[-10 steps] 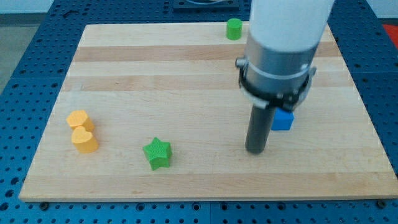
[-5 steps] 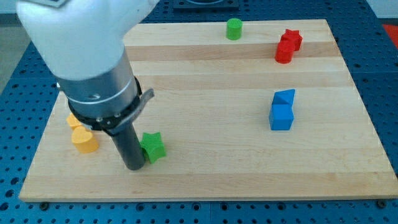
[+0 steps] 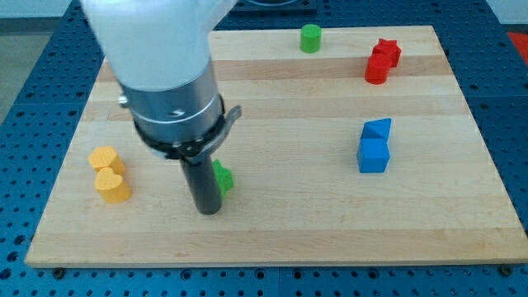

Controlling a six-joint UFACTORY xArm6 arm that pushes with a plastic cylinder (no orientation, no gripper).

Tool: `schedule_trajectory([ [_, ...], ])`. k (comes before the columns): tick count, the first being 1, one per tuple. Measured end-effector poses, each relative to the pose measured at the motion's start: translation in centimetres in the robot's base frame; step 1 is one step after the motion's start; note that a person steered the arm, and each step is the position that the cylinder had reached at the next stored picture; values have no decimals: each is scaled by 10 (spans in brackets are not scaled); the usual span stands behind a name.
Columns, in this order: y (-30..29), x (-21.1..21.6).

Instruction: Move the green star towards the top center

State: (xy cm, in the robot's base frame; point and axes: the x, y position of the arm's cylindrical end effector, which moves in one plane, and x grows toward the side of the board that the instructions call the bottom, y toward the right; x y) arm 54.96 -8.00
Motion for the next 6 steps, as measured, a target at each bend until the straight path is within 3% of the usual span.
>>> schedule_trajectory([
  [3, -5, -96],
  [6, -26, -160],
])
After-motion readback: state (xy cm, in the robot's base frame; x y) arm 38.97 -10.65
